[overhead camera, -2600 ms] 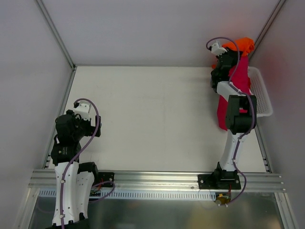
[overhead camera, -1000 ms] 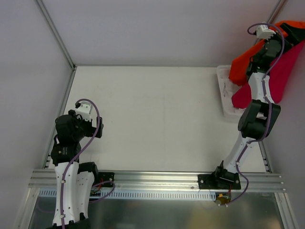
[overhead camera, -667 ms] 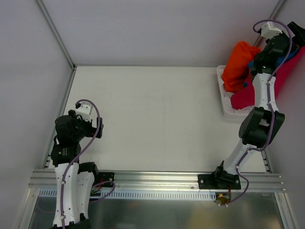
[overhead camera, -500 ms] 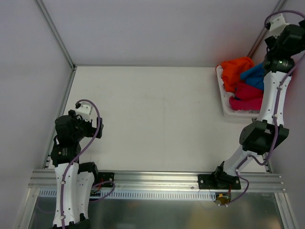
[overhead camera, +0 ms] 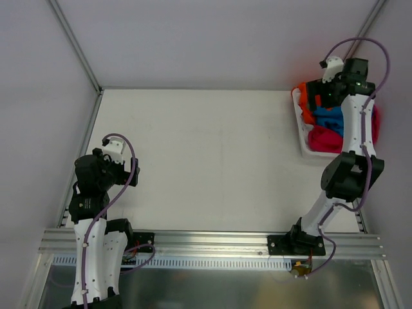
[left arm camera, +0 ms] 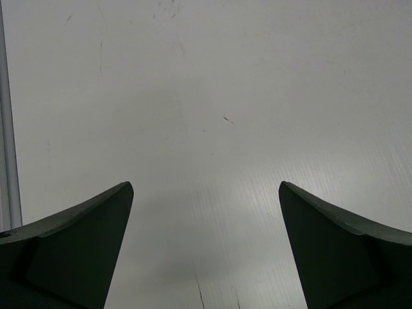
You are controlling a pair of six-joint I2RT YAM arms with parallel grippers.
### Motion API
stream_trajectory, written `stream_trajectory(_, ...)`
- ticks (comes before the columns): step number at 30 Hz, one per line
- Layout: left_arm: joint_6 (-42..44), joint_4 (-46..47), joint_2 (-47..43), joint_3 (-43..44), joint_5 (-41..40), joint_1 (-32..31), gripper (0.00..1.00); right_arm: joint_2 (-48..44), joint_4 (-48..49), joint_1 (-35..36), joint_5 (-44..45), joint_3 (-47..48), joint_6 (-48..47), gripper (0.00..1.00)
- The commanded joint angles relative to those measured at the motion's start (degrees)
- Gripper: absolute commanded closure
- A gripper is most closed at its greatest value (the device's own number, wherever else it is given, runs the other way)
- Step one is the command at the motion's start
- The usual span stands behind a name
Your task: Fold and stack the t-shirts
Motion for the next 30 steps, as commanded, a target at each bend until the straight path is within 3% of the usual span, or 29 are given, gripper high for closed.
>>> stream_trajectory(1,0.23,-0.24,1.98,1.29,-1.44,0.42,0.01,4.02,12.22,4.33,6.82,-2.24,5.8,0.03)
stream_trajectory(7,0.05,-0.24,2.61,1.38,-3.29,0.42,0.01,22.58,17.93,4.16,5.26,11.21,14.23,0.04)
stream_trajectory(11,0.14,-0.24,1.37,1.11,-2.24,0.5,0.01,22.41,33.04,5.47,10.51,4.29,13.47,0.07)
stream_trajectory(16,0.22,-0.24,2.16,1.2,-1.89,0.5,0.01,23.82,39.99,8.28,22.64,0.34,6.35,0.07)
stream_trajectory(19,0.23,-0.33,2.16,1.29,-1.36,0.5,0.01,22.15,43.79,8.55,23.36,-3.63,6.07,0.27)
stream_trajectory(20,0.23,-0.24,2.34,1.29,-1.45,0.5,0.01,21.8,44.14,8.64,23.27,-4.07,6.68,0.54)
stream_trajectory(23,0.23,-0.24,2.51,1.29,-1.36,0.42,0.01,22.23,42.65,8.64,22.13,-3.2,7.13,0.97)
stream_trajectory(30,0.23,-0.24,1.99,1.29,-1.45,0.5,0.01,19.87,42.37,9.16,20.73,-5.03,7.83,1.0)
